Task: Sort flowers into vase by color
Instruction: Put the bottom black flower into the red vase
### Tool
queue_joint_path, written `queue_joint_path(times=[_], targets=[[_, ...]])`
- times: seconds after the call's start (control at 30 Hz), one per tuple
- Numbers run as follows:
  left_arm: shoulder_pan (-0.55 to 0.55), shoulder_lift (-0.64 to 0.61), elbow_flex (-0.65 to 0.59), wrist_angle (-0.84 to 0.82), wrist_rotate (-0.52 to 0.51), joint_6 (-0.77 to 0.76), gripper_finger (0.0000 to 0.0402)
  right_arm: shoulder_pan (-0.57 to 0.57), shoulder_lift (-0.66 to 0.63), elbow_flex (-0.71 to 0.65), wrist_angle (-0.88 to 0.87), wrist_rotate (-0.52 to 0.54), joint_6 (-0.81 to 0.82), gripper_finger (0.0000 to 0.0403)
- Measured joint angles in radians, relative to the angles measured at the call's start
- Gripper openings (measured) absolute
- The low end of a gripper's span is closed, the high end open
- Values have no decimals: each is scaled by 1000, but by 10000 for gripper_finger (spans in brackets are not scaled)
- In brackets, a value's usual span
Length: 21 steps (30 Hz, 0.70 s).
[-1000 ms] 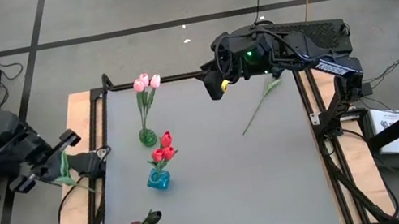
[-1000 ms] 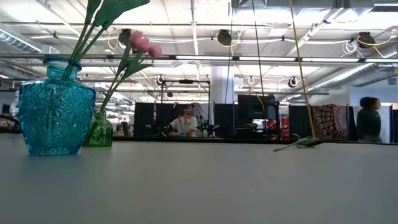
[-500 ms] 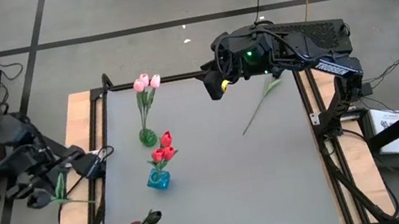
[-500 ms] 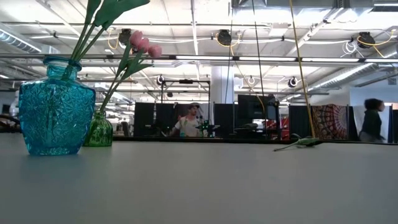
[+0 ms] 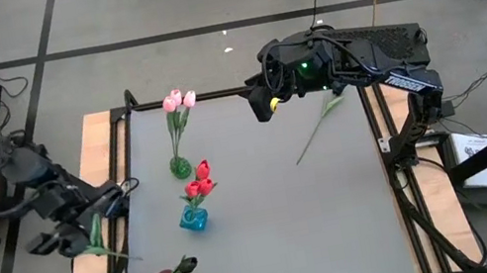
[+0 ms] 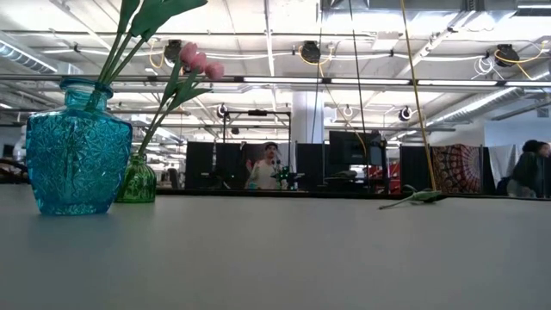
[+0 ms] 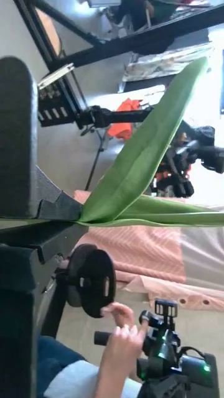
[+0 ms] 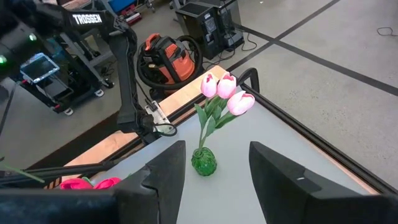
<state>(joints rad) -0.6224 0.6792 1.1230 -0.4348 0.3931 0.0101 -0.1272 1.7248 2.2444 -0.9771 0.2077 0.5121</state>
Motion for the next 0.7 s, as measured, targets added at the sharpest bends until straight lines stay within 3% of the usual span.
queue_joint_path(times=[0.27,0.7], targets=[[-10,-12,-198,120,-15,-37,1,0,0,0,0,0,0,169],[-71,-40,-400,297,-70,-85,1,0,0,0,0,0,0,169]])
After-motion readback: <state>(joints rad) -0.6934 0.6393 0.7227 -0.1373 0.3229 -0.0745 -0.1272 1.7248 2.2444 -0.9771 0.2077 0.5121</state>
